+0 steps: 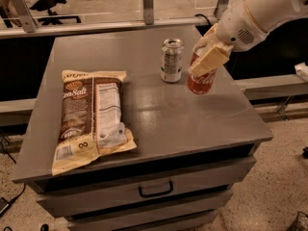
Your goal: Move coke can near 7up can
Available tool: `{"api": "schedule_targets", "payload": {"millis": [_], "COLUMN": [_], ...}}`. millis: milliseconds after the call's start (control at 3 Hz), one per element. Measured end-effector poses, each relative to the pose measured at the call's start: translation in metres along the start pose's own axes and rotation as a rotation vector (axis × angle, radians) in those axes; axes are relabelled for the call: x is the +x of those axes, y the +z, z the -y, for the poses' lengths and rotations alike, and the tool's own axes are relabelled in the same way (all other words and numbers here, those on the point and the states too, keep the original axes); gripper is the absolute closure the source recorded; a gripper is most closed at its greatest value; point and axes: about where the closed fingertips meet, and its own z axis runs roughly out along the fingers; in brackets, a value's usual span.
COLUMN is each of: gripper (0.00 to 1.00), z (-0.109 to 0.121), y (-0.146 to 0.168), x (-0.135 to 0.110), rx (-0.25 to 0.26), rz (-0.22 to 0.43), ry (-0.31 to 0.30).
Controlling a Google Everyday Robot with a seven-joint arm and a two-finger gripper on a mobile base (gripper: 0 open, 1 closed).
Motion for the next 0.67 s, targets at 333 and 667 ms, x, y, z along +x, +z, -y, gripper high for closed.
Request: {"api": "schedule_targets", "payload": {"millis": [333, 667], "gripper": [1.00, 0.82], "z": [0.026, 0.045], "y": [0.012, 0.025], "x": [0.010, 0.018], "rx": [0.011, 0.013], "rz": [-0.030, -0.035], "ry": [0.002, 0.019]}}
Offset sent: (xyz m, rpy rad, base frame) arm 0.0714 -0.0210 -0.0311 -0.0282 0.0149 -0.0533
